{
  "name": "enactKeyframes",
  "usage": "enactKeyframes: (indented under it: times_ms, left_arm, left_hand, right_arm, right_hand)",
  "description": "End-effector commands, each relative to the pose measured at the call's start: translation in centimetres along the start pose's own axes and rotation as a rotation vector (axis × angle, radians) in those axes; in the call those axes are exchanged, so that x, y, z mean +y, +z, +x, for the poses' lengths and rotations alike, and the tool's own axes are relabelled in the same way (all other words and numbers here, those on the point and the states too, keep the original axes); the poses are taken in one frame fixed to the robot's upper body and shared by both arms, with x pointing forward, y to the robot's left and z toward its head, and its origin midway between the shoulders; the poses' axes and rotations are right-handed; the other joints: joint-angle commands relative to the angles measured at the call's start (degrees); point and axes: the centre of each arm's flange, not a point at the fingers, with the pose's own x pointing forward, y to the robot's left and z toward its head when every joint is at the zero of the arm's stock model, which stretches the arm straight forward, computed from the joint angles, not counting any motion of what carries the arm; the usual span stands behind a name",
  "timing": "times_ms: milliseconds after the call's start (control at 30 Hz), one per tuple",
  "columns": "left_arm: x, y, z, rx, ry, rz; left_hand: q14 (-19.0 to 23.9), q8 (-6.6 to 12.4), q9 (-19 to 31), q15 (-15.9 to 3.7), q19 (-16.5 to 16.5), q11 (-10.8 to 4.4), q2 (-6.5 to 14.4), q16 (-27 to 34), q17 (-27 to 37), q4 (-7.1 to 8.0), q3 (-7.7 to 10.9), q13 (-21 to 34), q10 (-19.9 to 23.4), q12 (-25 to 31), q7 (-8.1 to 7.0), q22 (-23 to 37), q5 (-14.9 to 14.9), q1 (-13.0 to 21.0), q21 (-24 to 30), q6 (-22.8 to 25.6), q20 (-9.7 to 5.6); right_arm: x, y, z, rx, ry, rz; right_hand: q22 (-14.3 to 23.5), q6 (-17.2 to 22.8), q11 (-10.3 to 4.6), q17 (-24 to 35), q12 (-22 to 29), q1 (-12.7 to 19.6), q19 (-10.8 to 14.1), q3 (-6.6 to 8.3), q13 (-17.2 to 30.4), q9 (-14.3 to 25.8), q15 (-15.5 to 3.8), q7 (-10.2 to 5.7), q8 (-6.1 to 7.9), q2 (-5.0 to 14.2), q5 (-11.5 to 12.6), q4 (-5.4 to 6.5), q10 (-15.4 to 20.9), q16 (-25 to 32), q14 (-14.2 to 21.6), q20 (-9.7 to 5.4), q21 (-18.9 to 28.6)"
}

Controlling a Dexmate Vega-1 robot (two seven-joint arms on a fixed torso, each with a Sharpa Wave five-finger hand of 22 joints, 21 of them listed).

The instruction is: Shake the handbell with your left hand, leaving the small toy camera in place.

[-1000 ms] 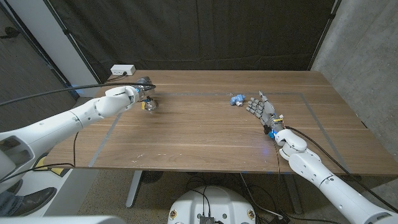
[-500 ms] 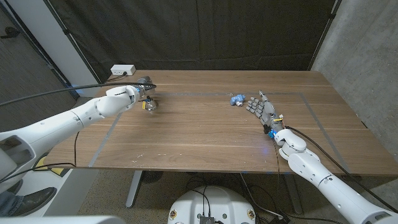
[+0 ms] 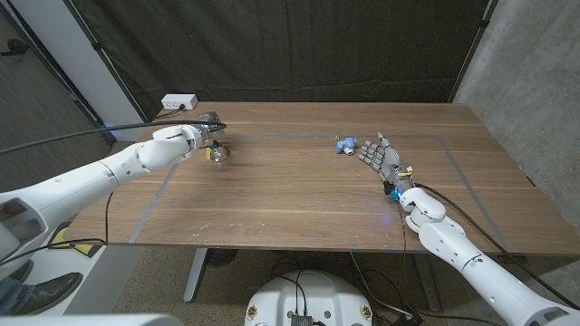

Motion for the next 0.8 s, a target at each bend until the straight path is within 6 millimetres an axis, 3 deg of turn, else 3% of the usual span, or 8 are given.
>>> enactKeyframes:
  times_ms: [33, 133, 233, 333, 400, 567, 600, 800]
  left_arm:
    - [0.2, -0.2, 0.5, 0.006, -0.014, 0.006]
    - [0.2, -0.3, 0.6, 0.007, -0.009, -0.008]
    - [0.3, -0.7, 0.7, 0.009, -0.001, -0.035]
    - [0.4, -1.0, 0.8, 0.008, 0.006, -0.058]
    - [0.5, -1.1, 0.9, 0.007, 0.018, -0.067]
    - [0.9, -1.3, 1.1, 0.003, 0.043, -0.091]
    - [1.0, -1.3, 1.1, 0.002, 0.045, -0.095]
    - [1.4, -1.2, 1.3, 0.001, 0.049, -0.126]
  left_hand:
    - [-4.47, -2.08, -1.1, -6.58, -2.29, 0.03, -3.18, -0.9, 0.13, 2.64, -1.84, 0.95, -4.07, -1.78, -1.49, -0.55, 0.18, -5.58, 0.05, -4.39, -0.24]
    - [-4.67, -2.05, -1.56, -6.82, -2.5, 0.02, -4.19, -0.33, 0.01, 5.31, -3.88, 1.11, -3.99, -2.04, -1.26, -1.04, 0.9, -10.83, 0.22, -2.94, -0.44]
    - [-2.91, -1.4, -2.06, -6.73, -2.41, 0.1, -3.95, 0.53, -0.21, 10.64, -6.95, 1.3, -1.63, -1.49, 0.29, -1.6, 2.35, -19.75, 0.76, 1.83, -0.74]
    - [1.03, 0.69, -2.24, -6.27, -1.83, 0.5, -4.5, 1.49, -0.7, 14.81, -10.13, 1.35, 4.29, 0.46, 4.39, -2.13, 4.3, -26.57, 1.5, 10.56, -0.65]
    - [4.92, 2.0, -2.28, -6.24, -0.42, 0.87, -4.16, 2.48, -0.83, 16.29, -11.58, 1.72, 8.02, 2.11, 6.93, -2.37, 5.43, -29.5, 2.34, 15.97, -0.25]
    - [14.96, 5.71, -1.25, -6.45, 4.07, 1.12, -3.24, 4.77, -0.74, 16.35, -13.51, 3.32, 18.89, 7.63, 9.87, -2.76, 7.07, -31.72, 4.79, 26.59, -0.57]
    - [17.59, 7.16, -0.58, -6.56, 5.95, 1.09, -3.09, 5.4, -0.55, 16.13, -14.0, 4.21, 23.13, 9.88, 9.99, -2.75, 7.42, -31.81, 5.82, 29.09, -0.76]
    - [31.92, 12.38, 1.51, -7.3, 16.64, 2.96, -2.49, 10.83, 1.8, 15.51, -15.46, 6.22, 34.58, 15.93, 10.05, -1.22, 7.79, -31.07, 12.17, 36.33, -1.65]
  right_arm:
    - [0.1, -0.1, 0.0, -0.002, -0.003, 0.0]
    - [0.1, -0.1, 0.0, -0.003, -0.005, 0.002]
    - [0.1, -0.1, 0.0, -0.003, -0.006, 0.001]
    - [0.1, 0.0, 0.1, -0.003, -0.005, 0.001]
    - [0.1, 0.0, 0.2, -0.003, -0.005, 0.001]
    - [0.1, 0.0, 0.3, -0.003, -0.003, 0.001]
    - [0.1, -0.1, 0.3, -0.003, -0.003, 0.001]
    - [0.0, -0.2, 0.2, 0.001, -0.003, 0.004]
  right_hand:
    - [0.34, -0.08, -0.32, 0.24, 0.09, 0.26, 0.54, 0.39, 0.36, 0.28, -0.06, -0.34, -0.04, 0.12, -0.13, -0.22, 0.23, -0.2, 0.37, -0.02, 0.12]
    - [0.34, -0.1, -0.29, 0.24, 0.08, 0.29, 0.52, 0.4, 0.36, 0.28, -0.06, -0.37, -0.05, 0.12, -0.13, -0.24, 0.22, -0.22, 0.34, -0.03, 0.1]
    - [0.34, -0.13, -0.36, 0.24, 0.07, 0.31, 0.53, 0.4, 0.36, 0.28, -0.05, -0.36, -0.06, 0.13, -0.13, -0.25, 0.21, -0.23, 0.32, -0.05, 0.1]
    - [0.34, -0.11, -0.31, 0.24, 0.07, 0.34, 0.52, 0.41, 0.36, 0.28, -0.03, -0.33, -0.05, 0.12, -0.13, -0.27, 0.22, -0.25, 0.3, -0.02, 0.08]
    - [0.34, -0.15, -0.34, 0.24, 0.07, 0.36, 0.54, 0.41, 0.36, 0.28, -0.01, -0.36, -0.07, 0.12, -0.12, -0.28, 0.23, -0.27, 0.26, 0.0, 0.08]
    - [0.34, -0.18, -0.36, 0.24, 0.04, 0.39, 0.53, 0.42, 0.37, 0.29, -0.07, -0.36, -0.08, 0.12, -0.12, -0.3, 0.19, -0.28, 0.25, 0.0, 0.07]
    - [0.34, -0.17, -0.35, 0.24, 0.04, 0.4, 0.53, 0.42, 0.37, 0.29, -0.07, -0.37, -0.08, 0.11, -0.13, -0.31, 0.2, -0.27, 0.27, 0.0, 0.06]
    - [0.34, -0.17, -0.37, 0.24, 0.03, 0.41, 0.53, 0.41, 0.37, 0.29, -0.09, -0.41, -0.08, 0.11, -0.13, -0.32, 0.2, -0.27, 0.28, 0.02, 0.05]
